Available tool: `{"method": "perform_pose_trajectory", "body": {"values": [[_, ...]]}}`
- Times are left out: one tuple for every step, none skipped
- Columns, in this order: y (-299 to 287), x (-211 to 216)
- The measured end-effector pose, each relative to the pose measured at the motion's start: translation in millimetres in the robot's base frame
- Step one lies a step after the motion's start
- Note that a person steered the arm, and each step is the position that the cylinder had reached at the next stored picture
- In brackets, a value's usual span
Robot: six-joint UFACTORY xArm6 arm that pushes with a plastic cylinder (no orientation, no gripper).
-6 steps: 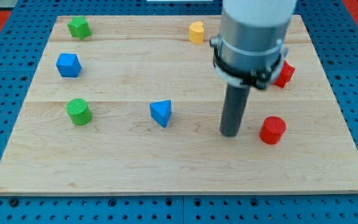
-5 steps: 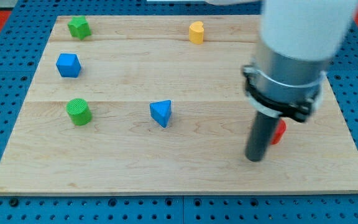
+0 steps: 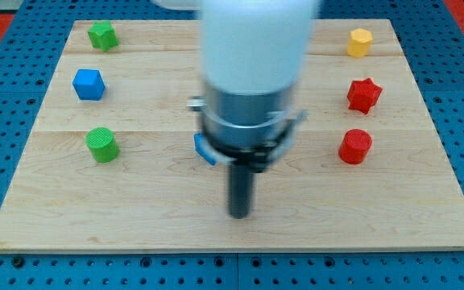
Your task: Slide the blue triangle right a bit
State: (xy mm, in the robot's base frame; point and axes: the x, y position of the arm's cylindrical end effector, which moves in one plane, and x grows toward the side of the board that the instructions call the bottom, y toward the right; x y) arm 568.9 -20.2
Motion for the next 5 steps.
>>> {"method": "perform_pose_trajectory", "body": {"values": [[-48.7, -39.6], [-84.3, -77.8], [-65.6, -92.5], [-40.5, -92.5], [-8.8, -92.5]]}}
